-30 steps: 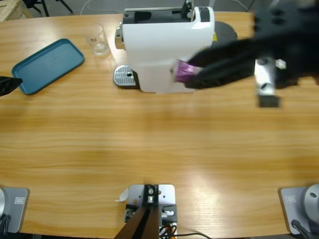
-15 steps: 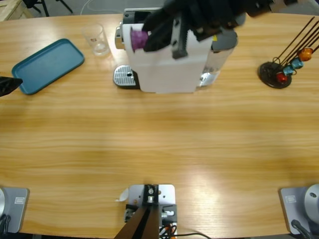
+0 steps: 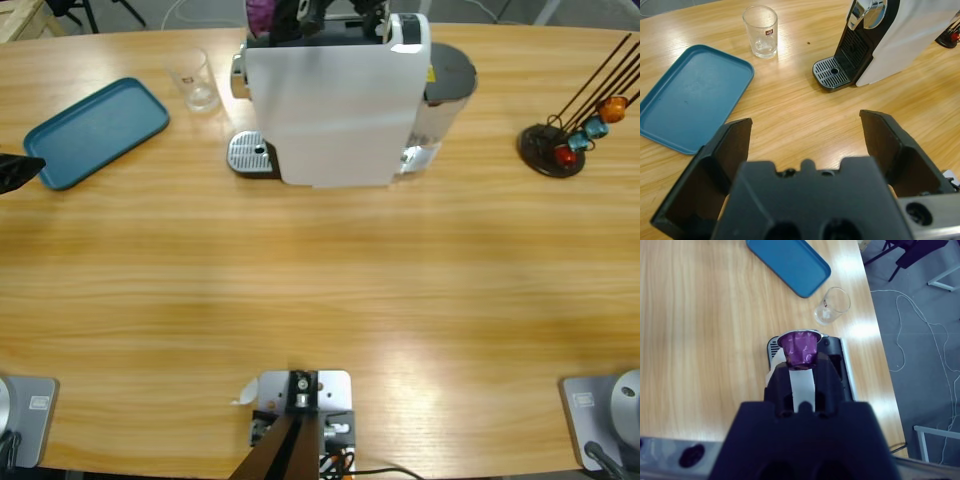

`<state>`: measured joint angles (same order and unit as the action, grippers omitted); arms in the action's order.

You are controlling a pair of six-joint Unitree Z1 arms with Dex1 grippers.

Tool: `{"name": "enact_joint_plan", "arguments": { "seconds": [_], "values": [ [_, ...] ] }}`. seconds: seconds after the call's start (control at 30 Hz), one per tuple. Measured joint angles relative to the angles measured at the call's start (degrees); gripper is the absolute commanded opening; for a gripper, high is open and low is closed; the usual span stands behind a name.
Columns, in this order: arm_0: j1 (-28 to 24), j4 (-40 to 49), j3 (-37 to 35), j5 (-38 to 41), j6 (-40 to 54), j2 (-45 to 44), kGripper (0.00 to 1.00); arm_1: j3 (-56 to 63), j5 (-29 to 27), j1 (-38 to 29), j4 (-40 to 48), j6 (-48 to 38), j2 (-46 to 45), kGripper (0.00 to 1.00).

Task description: Pour coffee

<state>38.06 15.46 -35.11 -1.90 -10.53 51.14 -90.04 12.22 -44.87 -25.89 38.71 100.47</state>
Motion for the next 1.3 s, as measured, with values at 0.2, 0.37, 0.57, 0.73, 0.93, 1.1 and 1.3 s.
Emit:
{"name": "enact_joint_plan", "arguments": {
  "seconds": [0.2, 0.37, 0.57, 0.73, 0.93, 1.1, 1.3],
  "values": [
    [0.00, 0.00, 0.00, 0.00, 0.00, 0.00, 0.927, -0.47, -1.04, 0.54, 0.00, 0.62, 1.54, 0.000],
    [0.00, 0.00, 0.00, 0.00, 0.00, 0.00, 0.927, -0.70, -1.81, 1.33, 0.00, 1.13, 2.77, 0.000],
    [0.00, 0.00, 0.00, 0.00, 0.00, 0.00, 0.927, -3.44, -1.83, 1.88, -0.47, 1.29, 3.67, 0.000],
    [0.00, 0.00, 0.00, 0.00, 0.00, 0.00, 0.927, -3.45, -1.83, 1.88, -1.05, 1.47, 4.46, 0.000],
    [0.00, 0.00, 0.00, 0.00, 0.00, 0.00, 0.927, -3.45, -1.97, 2.11, -2.47, 2.03, 4.85, 0.000],
    [0.00, 0.00, 0.00, 0.00, 0.00, 0.00, 0.927, -3.46, -2.00, 2.87, -2.67, 2.14, 4.90, 0.000],
    [0.00, 0.00, 0.00, 0.00, 0.00, -0.01, 0.927, -4.44, -2.00, 3.14, -2.82, 2.15, 5.38, 0.000]
  ]
}}
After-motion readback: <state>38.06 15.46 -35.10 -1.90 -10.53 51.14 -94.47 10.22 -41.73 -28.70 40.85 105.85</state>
